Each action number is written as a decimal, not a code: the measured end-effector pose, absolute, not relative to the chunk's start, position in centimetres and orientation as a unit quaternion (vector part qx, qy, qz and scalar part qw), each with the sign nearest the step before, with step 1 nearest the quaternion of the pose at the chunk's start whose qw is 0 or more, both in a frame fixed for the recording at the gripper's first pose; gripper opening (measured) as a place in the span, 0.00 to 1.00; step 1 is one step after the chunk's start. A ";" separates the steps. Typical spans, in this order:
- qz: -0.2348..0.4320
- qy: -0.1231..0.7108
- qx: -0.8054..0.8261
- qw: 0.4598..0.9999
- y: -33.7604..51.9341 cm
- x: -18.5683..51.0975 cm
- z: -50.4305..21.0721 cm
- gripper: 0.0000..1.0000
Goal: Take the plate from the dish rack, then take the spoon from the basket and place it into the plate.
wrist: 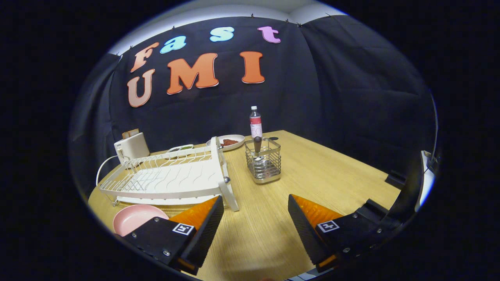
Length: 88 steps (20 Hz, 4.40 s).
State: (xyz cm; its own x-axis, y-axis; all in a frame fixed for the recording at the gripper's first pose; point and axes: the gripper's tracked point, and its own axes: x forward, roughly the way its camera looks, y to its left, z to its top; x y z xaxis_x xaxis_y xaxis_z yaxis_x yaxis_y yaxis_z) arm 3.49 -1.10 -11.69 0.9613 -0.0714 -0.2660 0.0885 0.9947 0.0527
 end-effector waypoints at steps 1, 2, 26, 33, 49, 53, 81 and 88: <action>-0.043 0.125 0.026 0.991 -1.6 4.2 -11.2 0.98; -0.044 0.116 0.021 0.992 -1.7 4.8 -10.7 0.98; -0.014 0.021 -0.048 0.998 -1.4 17.3 -8.3 0.41; -0.005 0.010 -0.060 0.998 -0.6 17.6 -7.5 0.06; -0.028 -0.018 -0.077 0.996 -1.7 14.2 -0.9 0.03; -0.027 -0.042 -0.076 0.996 -0.9 10.9 2.3 0.03; 0.164 0.001 -0.023 0.986 21.5 -4.8 -8.0 0.04; 0.166 -0.019 -0.030 0.985 21.5 -4.9 -9.2 0.04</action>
